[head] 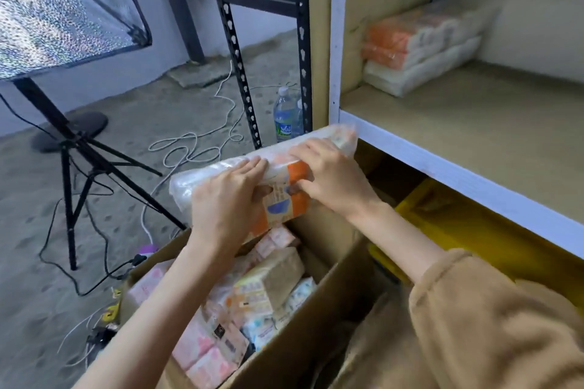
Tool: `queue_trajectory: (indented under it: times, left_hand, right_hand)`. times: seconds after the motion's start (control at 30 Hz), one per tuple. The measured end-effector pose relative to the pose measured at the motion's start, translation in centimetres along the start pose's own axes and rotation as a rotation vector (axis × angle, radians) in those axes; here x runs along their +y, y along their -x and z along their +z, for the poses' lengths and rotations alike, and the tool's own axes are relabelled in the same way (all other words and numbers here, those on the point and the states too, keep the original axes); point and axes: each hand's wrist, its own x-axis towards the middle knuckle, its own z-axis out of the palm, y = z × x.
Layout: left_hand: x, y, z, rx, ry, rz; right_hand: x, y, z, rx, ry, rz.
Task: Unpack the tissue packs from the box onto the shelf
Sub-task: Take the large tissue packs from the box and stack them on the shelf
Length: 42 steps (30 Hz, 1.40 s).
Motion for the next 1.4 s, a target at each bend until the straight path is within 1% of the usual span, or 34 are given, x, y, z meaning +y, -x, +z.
queue_trajectory:
  times: [0.13,0.17,0.23,0.4,0.5,0.63,0.77,0.87,0.97,1.03,1.1,1.2,1.27,1.33,1.4]
  left_hand:
    - [4.1,-2.2,-3.3,0.132,0.135,0.077]
    - [5.3,-2.8,-3.9,0.149,0.161,0.102]
    - [8.1,-4.0,-4.6,0.131,0.228,0.129]
    - [15.0,-7.2,-3.3,0.024,0.306,0.255]
    - [19.1,-8.7,-1.8,-0.041,0.334,0.317]
    - [23.6,-9.9,0.1,-0.100,0.330,0.388]
    - [26.6,-10.9,2.1,-0.182,0.288,0.435]
    - [27.7,-11.7,3.4,-0.221,0.265,0.438]
    - [27.8,-13.3,4.0,-0.266,0.259,0.417]
    - [27.5,-15.0,4.3,-0.343,0.295,0.354]
    - [27.0,-17.0,5.1,-0.441,0.278,0.294]
    - [25.9,-19.4,6.9,-0.598,0.333,0.270]
    - [24.9,-20.1,8.2,-0.659,0.379,0.257]
    - [24.3,-20.0,8.7,-0.656,0.391,0.225]
    - [24.3,-18.9,8.1,-0.556,0.391,0.188]
  right_hand:
    - [1.1,1.2,-6.2,0.209,0.112,0.020]
    - [1.6,1.6,-7.6,0.241,0.146,0.031]
    - [2.8,2.6,-10.5,0.269,0.215,0.057]
    - [6.9,5.5,-16.3,0.248,0.345,0.167]
    - [9.5,7.1,-18.7,0.220,0.382,0.276]
    - [12.9,8.8,-20.4,0.165,0.403,0.422]
    - [16.3,9.8,-20.7,0.076,0.376,0.522]
    - [18.1,9.8,-20.5,-0.002,0.353,0.578]
    - [19.4,9.1,-20.4,-0.025,0.340,0.592]
    - [20.1,8.5,-20.2,-0.016,0.357,0.597]
    - [20.3,8.3,-19.9,0.004,0.360,0.598]
    - [20.0,9.0,-18.9,-0.004,0.361,0.601]
    - [19.9,10.1,-17.9,-0.007,0.356,0.619]
    - [20.1,11.5,-16.8,-0.019,0.335,0.655]
    - [20.5,12.6,-15.5,-0.062,0.294,0.731]
